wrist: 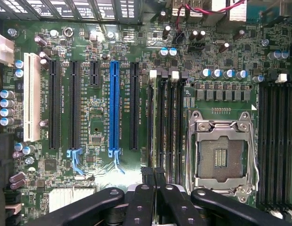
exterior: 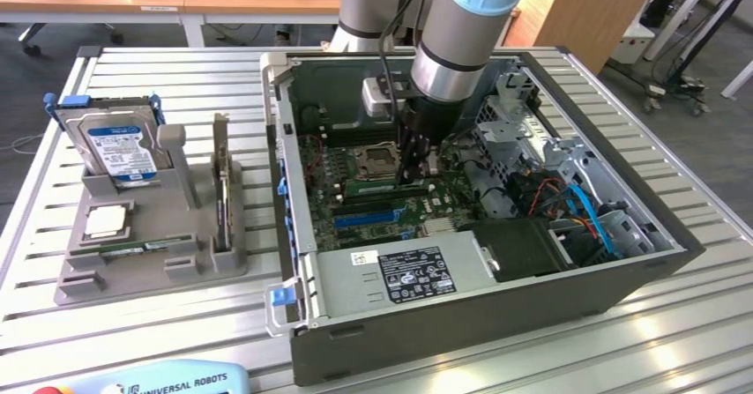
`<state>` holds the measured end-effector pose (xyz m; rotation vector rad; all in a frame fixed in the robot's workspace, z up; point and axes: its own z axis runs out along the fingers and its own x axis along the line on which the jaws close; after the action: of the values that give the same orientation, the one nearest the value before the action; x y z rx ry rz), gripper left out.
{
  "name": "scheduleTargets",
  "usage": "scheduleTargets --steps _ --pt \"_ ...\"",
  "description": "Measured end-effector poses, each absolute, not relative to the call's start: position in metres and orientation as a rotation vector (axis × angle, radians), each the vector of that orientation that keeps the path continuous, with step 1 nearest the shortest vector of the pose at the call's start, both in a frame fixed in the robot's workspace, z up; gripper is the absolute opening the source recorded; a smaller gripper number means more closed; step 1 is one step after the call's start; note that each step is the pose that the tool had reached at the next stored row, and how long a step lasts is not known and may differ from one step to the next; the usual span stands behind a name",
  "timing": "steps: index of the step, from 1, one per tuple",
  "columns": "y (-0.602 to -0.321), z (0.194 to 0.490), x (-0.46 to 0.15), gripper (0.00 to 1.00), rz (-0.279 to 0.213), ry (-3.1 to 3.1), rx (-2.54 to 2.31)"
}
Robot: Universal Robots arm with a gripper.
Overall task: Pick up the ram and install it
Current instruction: 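Insert the ram into the slot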
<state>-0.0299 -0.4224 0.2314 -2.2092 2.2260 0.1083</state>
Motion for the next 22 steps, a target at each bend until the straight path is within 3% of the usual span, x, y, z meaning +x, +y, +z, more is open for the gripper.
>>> scheduleTargets --steps 22 --pt "-0.4225 0.2342 -0.0291 0.11 0.108 2.218 -2.218"
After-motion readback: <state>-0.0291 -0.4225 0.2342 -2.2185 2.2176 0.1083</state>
